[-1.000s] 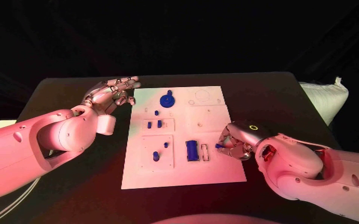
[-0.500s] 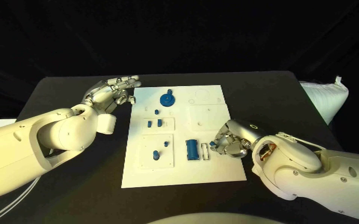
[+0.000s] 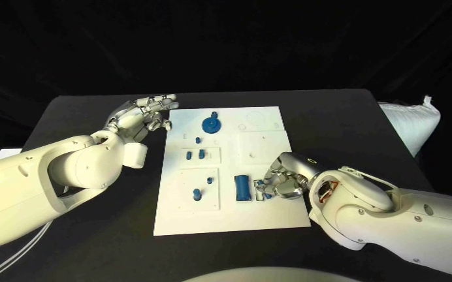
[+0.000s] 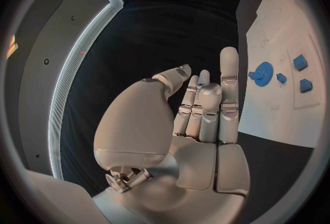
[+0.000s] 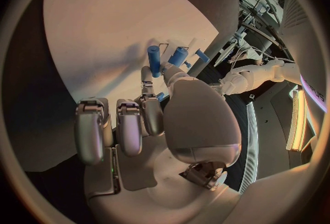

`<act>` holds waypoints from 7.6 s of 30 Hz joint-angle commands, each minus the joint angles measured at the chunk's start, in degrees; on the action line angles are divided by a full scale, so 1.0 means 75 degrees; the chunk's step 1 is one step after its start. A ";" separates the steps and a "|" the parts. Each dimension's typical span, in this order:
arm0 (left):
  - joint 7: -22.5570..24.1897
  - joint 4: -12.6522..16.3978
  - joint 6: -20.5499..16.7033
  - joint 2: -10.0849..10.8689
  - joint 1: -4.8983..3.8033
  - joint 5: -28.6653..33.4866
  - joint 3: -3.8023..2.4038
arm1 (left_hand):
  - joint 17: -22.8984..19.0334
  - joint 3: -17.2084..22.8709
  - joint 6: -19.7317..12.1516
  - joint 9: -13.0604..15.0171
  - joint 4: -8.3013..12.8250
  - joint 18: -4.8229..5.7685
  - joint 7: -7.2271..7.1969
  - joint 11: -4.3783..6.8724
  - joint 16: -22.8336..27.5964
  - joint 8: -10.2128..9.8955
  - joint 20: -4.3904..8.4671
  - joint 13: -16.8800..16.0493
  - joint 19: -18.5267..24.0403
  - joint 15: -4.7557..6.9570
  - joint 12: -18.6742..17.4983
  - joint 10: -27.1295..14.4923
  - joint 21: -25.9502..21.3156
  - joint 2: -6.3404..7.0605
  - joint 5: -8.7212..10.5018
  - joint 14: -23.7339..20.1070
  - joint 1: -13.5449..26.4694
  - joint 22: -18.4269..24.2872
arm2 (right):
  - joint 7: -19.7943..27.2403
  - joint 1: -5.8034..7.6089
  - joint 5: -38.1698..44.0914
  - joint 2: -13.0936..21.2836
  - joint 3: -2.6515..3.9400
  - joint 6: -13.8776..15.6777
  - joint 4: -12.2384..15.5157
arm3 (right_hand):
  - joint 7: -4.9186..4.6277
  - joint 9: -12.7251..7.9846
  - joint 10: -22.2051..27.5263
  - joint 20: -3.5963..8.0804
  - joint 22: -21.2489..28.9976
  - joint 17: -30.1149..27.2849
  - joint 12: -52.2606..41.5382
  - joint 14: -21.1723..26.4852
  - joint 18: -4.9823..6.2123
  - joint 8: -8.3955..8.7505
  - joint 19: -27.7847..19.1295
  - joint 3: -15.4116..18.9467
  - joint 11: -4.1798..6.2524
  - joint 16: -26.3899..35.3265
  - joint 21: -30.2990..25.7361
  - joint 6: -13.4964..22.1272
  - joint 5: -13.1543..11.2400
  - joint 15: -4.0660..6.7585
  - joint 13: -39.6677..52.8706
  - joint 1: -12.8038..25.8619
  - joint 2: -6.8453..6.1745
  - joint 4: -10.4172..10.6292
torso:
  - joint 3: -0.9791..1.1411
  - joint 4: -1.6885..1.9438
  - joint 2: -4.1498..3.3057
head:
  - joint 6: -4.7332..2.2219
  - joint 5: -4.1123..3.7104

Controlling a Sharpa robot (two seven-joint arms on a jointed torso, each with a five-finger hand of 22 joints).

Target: Assemble the parts on the task board

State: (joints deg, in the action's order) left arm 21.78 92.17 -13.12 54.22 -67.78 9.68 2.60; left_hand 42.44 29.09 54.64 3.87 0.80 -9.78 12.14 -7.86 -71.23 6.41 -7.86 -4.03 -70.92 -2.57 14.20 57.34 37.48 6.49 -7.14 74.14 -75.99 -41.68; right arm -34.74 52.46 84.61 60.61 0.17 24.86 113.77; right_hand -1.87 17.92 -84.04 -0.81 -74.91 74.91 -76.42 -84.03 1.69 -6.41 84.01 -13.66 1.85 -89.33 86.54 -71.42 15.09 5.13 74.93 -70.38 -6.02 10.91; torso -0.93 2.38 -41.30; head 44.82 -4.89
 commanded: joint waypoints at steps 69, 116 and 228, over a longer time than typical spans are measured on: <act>-0.0072 0.0025 0.0348 -0.0003 -0.0003 -0.0387 -0.0004 | -0.0093 0.0006 -0.0083 0.0006 0.0118 -0.0089 0.0012 -0.0006 -0.0019 0.0076 0.0002 0.0010 0.0096 0.0014 0.0110 -0.0145 -0.0036 0.0005 -0.0005 -0.0102 -0.0008 0.0007 | 0.0076 -0.0016 -0.0004 -0.0134 -0.0001 -0.0379 -0.0090 | 0.0185 0.0850 -0.0578 0.0175 -0.1812 0.2012 -0.0626 -0.0796 -0.0163 -0.0885 0.0702 0.2172 0.0218 -0.0090 0.0266 -0.0075 -0.1003 0.0217 0.1511 0.1553 0.0536 0.0751 | 0.0012 -0.0004 0.0004 | 0.0014 0.0052; -0.0076 -0.0012 0.0354 -0.0034 -0.0002 -0.0387 -0.0001 | -0.0093 0.0006 -0.0083 0.0006 0.0118 -0.0089 0.0012 -0.0006 -0.0019 0.0076 0.0002 0.0010 0.0096 0.0014 0.0110 -0.0145 -0.0036 0.0005 -0.0005 -0.0102 -0.0008 0.0007 | 0.0390 -0.0028 -0.0005 0.0027 0.0001 -0.0955 -0.0245 | 0.0179 0.1025 -0.0559 0.0167 -0.1757 0.2012 -0.0531 -0.0796 -0.0145 -0.1032 0.0670 0.2518 0.0212 -0.0090 0.0204 0.0140 -0.0915 0.0212 0.1504 -0.0164 0.0766 0.0087 | 0.0004 -0.0004 0.0003 | 0.0038 0.0042; 0.1069 -0.0296 -0.4133 -0.1271 0.1016 -0.1290 -0.0347 | -0.5659 -0.3878 -0.7286 -0.0516 -0.0107 0.1304 -0.1619 0.1048 0.9497 -0.0855 0.1048 0.0537 0.9457 0.0342 -0.1893 -0.7646 -0.4998 -0.0865 0.0952 -0.9885 1.0131 0.5557 | 0.8604 0.1027 -1.1281 -0.2122 -0.0023 0.2567 -0.3175 | 0.0250 -0.2389 1.1205 0.0109 0.9988 -0.9988 1.0190 1.1204 -0.0225 0.0854 -1.1201 0.1822 -0.0246 1.1910 -1.1539 0.9522 -0.2012 -0.0684 -0.9990 0.8810 0.0803 -0.1454 | 0.0124 -0.0318 0.1350 | -0.1392 0.0653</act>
State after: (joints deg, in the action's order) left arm 28.76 89.83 -43.90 44.74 -60.16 0.72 0.07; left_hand 0.09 0.15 0.29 0.05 0.01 -0.84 -0.02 0.01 -0.38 0.39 0.01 -0.07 -0.20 -0.01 0.39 0.31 0.35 0.00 -0.38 0.30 -0.43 -0.05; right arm 28.93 60.17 -0.30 44.66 -0.01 44.26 89.88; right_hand 0.00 0.07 -0.91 0.00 -0.08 0.07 -0.38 -1.32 0.35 -0.19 0.86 0.36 0.00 -0.23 0.21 -0.58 0.30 -0.02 0.10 -4.81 -0.02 0.00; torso 0.01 0.00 -31.18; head 34.37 0.00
